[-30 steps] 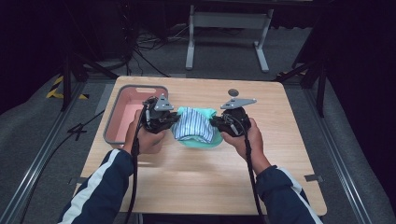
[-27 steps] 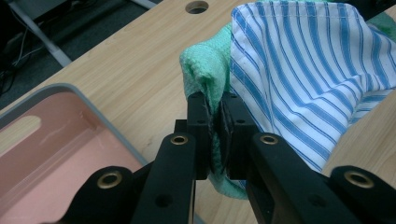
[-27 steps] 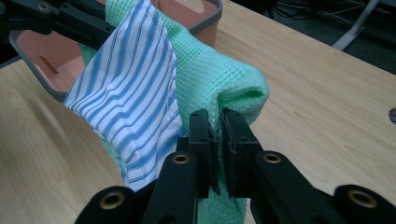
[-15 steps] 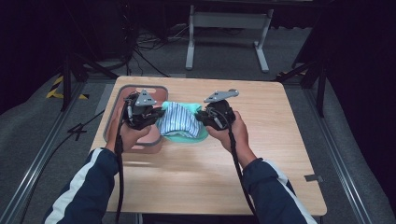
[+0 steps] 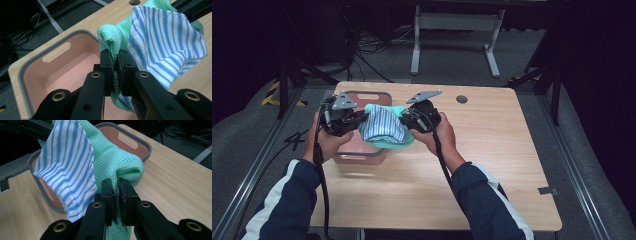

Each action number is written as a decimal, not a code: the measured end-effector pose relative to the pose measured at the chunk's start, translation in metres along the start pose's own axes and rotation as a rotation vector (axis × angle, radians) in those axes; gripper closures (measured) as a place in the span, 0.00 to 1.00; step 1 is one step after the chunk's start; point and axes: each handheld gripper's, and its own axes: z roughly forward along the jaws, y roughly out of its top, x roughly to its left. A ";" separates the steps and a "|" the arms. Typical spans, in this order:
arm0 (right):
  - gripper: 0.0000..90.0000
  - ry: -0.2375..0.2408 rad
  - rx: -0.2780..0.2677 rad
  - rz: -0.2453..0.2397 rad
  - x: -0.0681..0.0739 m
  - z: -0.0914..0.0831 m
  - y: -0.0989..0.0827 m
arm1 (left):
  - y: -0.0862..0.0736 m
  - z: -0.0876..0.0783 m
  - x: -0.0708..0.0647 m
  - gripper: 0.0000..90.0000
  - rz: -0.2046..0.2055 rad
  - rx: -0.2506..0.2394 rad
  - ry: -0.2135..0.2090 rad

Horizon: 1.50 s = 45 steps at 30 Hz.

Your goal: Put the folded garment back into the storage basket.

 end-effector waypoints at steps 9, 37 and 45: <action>0.92 0.032 0.001 -0.005 0.014 0.023 0.016 | -0.011 -0.014 0.017 0.93 -0.027 0.007 0.034; 0.92 0.100 0.105 -0.023 0.051 0.105 0.023 | -0.065 -0.004 0.054 0.93 -0.120 0.109 0.079; 0.92 0.089 0.161 -0.006 0.048 0.118 0.010 | -0.073 0.017 0.051 0.93 -0.109 0.155 0.065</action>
